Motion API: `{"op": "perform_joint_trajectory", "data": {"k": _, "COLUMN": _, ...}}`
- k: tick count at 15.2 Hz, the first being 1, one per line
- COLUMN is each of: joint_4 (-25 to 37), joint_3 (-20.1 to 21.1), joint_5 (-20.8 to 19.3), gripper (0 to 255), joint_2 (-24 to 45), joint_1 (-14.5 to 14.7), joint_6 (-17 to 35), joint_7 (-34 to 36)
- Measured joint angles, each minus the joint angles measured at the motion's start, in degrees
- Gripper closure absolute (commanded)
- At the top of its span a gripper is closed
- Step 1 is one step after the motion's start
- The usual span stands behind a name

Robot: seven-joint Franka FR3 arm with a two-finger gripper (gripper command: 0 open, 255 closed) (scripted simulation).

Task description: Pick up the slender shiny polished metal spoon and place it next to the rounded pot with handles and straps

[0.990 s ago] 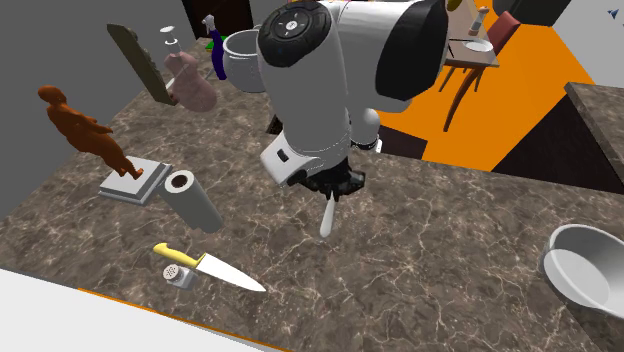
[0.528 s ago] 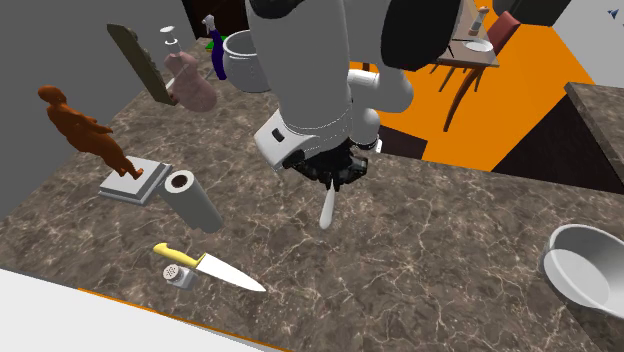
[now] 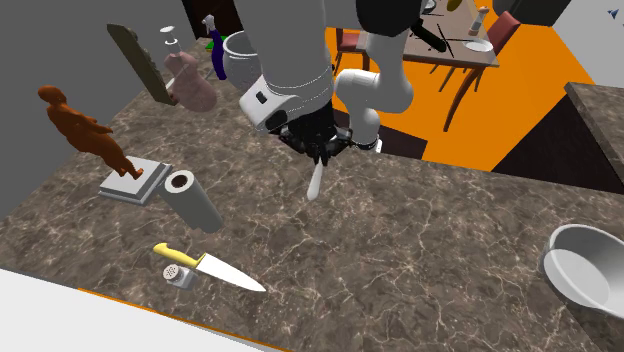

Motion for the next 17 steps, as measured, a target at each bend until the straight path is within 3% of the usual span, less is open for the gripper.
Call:
{"op": "perform_joint_trajectory", "data": {"k": 7, "joint_4": -7.5, "joint_3": -4.7, "joint_5": -3.9, "gripper": 255, "joint_2": -8.6, "joint_1": -3.3, "joint_6": -1.6, "joint_7": -7.2}}
{"op": "perform_joint_trajectory", "data": {"k": 17, "joint_4": -12.8, "joint_3": -13.3, "joint_5": -12.0, "gripper": 255, "joint_2": -17.1, "joint_1": -8.4, "joint_6": -4.5, "joint_7": -19.0}}
